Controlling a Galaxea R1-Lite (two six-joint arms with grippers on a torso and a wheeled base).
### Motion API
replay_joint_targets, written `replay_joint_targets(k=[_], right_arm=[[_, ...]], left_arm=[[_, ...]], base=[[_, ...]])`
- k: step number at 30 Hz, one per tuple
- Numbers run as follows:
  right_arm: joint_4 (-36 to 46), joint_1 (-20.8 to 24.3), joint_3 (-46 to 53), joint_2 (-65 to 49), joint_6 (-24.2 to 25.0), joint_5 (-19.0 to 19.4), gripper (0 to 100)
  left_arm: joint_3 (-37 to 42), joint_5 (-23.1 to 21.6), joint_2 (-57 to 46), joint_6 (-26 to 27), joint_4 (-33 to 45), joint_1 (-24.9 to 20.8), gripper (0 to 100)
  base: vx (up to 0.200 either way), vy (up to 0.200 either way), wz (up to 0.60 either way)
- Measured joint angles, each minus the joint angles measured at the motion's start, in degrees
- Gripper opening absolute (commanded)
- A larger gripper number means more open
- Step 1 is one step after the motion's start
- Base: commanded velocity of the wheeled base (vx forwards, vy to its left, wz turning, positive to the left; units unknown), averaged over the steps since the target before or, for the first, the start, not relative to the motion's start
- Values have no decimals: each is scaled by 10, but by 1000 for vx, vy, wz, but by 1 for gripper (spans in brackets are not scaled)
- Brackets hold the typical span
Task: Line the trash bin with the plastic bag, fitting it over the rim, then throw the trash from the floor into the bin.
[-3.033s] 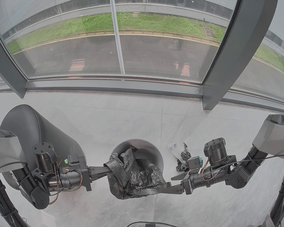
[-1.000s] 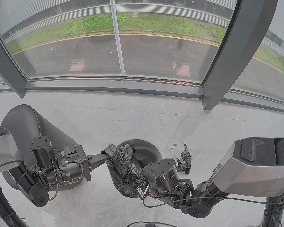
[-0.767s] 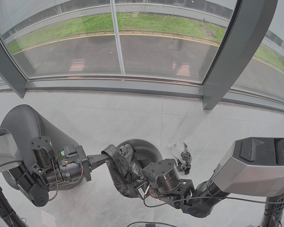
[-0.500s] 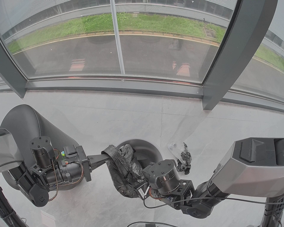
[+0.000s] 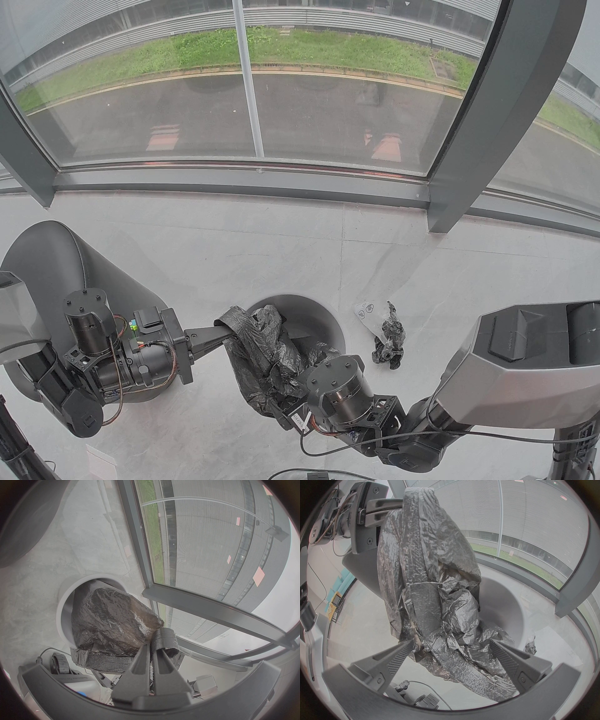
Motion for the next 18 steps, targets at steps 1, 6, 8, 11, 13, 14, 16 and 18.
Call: replay_joint_targets(k=[1,6,8,11,13,14,16,18], right_arm=[[-1,-1,0,1,0,0,100],[-24,-5,3,3,-5,-2,0],[-33,-10,10,4,-12,-5,0],[-48,-15,16,4,-16,-6,0],[-59,-18,18,5,-17,-6,0],[-70,-21,18,6,-17,-6,0],[-85,-25,20,9,-17,-6,0],[-111,-29,20,13,-18,-6,0]], left_arm=[[0,0,0,0,0,0,0],[0,0,0,0,0,0,0],[1,0,0,0,0,0,0],[1,0,0,0,0,0,0],[1,0,0,0,0,0,0],[1,0,0,0,0,0,0],[1,0,0,0,0,0,0],[3,0,0,0,0,-1,0]], base=[[0,0,0],[0,0,0],[0,0,0],[0,0,0],[0,0,0],[0,0,0],[0,0,0],[0,0,0]])
